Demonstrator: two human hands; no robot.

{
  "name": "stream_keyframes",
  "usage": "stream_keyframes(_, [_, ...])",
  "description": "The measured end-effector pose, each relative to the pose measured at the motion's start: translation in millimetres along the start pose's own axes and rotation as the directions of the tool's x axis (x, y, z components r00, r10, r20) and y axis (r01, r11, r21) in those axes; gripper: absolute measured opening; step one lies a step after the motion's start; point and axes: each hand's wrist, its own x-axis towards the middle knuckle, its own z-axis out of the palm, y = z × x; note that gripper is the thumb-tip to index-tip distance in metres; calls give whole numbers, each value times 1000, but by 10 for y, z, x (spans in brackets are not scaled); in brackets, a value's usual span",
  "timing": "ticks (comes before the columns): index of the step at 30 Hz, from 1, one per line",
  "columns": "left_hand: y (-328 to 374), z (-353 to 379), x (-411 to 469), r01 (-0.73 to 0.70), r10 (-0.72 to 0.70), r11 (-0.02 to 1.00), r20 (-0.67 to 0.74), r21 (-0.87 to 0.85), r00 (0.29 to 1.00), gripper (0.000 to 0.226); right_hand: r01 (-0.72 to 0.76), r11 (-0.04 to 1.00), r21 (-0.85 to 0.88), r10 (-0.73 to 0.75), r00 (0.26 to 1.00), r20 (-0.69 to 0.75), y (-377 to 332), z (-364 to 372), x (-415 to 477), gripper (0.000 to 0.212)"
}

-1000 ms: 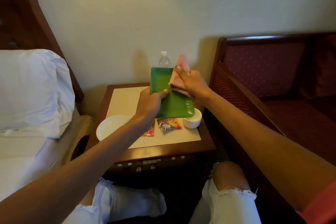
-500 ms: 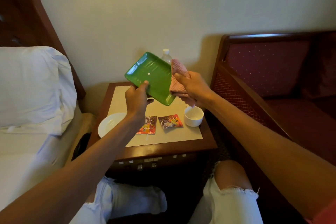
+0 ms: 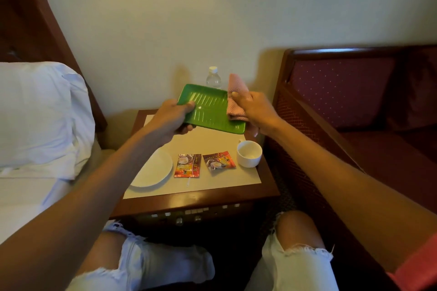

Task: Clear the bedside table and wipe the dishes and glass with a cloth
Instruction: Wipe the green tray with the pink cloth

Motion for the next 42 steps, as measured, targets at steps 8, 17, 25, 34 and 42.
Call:
stream_keyframes(8, [-35, 79, -45, -88, 91, 991, -28, 102, 995, 35, -175, 856, 486, 212, 977, -21, 146, 256, -41, 35])
stream_keyframes(17, [-165, -213, -3, -580, 613, 284, 321, 763, 722, 41, -438, 760, 481, 368, 899, 237, 147, -53, -22, 38])
stream_keyframes(25, [-50, 68, -179, -701, 613, 561, 349, 439, 709, 12, -254, 740, 623, 345, 938, -27, 152, 5, 9, 38])
stream_keyframes(34, [83, 429, -129, -123, 122, 949, -20, -292, 992, 31, 261, 965, 7, -260, 965, -19, 333, 367, -367, 57])
stream_keyframes(42, [41, 388, -216, 65, -32, 892, 82, -446, 996, 29, 172, 956, -238, -200, 975, -98, 333, 252, -79, 48])
